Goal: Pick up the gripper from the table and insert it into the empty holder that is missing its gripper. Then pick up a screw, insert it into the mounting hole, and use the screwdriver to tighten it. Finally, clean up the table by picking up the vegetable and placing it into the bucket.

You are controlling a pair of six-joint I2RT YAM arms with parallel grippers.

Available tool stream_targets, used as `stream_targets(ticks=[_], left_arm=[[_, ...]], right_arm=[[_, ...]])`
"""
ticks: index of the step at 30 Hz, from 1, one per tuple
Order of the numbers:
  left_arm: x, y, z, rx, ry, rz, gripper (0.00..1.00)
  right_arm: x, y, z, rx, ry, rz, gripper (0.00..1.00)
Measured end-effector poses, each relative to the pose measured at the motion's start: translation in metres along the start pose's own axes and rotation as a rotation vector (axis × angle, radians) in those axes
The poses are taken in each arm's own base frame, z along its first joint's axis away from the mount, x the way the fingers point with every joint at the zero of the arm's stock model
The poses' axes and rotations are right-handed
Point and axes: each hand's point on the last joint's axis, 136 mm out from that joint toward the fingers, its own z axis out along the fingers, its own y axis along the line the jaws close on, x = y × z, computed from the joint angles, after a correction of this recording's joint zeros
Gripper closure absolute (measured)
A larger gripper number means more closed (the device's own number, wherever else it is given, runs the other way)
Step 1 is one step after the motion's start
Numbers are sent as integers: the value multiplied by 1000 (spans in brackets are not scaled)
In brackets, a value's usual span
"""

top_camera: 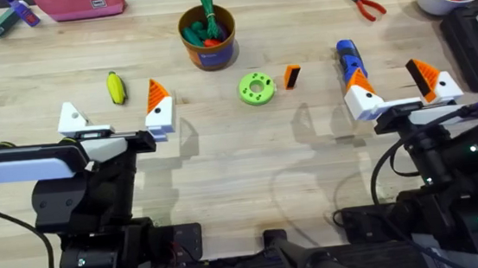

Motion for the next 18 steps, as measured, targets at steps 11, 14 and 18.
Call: stream_targets(ticks=[11, 14, 18], left_arm=[[-1, 0, 0, 0, -6, 1, 14], [-9, 0, 0, 0, -38, 2, 15], [-16, 0, -2, -1, -37, 5, 15]], right_arm=[[-2, 0, 0, -1, -10, 4, 7], [-19, 0, -1, -2, -79, 3, 7], [-39, 0, -4, -2, -145, 1, 8]])
